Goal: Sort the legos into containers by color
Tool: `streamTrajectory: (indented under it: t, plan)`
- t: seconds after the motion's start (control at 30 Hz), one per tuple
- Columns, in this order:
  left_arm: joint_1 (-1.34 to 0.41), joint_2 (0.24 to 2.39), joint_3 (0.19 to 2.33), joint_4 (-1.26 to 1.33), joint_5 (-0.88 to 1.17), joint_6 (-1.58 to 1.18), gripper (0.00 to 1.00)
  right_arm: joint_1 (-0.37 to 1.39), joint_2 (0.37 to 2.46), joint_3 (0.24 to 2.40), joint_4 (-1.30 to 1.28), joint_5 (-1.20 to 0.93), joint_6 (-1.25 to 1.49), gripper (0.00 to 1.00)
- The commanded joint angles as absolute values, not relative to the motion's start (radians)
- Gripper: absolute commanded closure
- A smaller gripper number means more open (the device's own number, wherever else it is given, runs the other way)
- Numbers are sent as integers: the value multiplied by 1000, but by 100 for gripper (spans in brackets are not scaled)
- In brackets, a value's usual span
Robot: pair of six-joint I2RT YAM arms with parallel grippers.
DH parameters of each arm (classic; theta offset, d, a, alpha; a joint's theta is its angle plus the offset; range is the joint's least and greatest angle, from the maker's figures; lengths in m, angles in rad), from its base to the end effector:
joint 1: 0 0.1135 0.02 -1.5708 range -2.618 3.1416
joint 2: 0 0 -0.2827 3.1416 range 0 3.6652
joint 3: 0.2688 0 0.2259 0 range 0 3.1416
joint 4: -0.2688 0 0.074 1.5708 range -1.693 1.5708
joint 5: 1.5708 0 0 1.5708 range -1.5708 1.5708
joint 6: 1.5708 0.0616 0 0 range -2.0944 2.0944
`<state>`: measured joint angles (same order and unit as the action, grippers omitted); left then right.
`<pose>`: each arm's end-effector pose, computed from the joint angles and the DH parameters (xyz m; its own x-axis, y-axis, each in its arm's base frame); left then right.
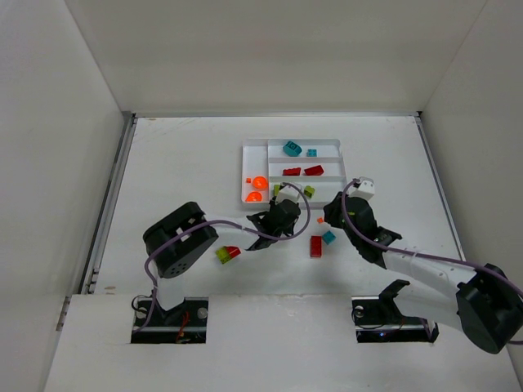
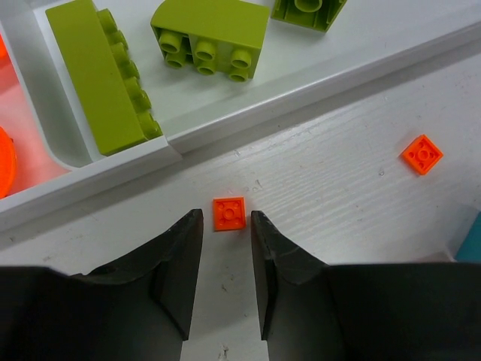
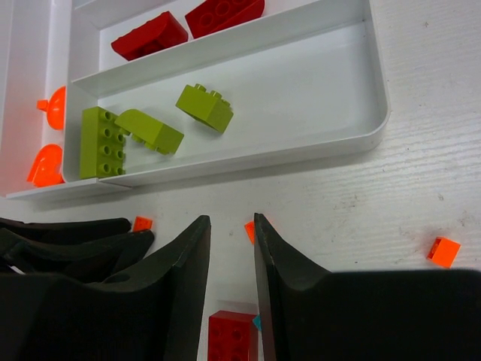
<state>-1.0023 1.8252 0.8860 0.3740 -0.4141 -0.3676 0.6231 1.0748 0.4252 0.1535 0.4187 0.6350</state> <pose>0.2245 -0.3054 0.1769 -0.4806 0.1412 -0.8655 0.4456 0.8893 -0.1024 0.1849 0.1021 0.2162 -0.4552 0.3402 -0.8228 0.0338 0.9301 0.3659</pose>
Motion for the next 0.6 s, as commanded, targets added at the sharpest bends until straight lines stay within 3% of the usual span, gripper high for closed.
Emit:
streamTrajectory:
  t: [0.0, 0.07, 0.57]
  plan:
    - [-1007, 1838, 925, 390, -433, -362, 73, 625, 1078, 416, 212, 422, 644, 62]
    - [-1007, 1844, 923, 390, -434, -362, 80, 622, 1118, 422, 181, 419, 652, 60]
    - [-1016, 1617, 802, 410, -410, -368, 84, 643, 1321, 535, 92, 390, 638, 50]
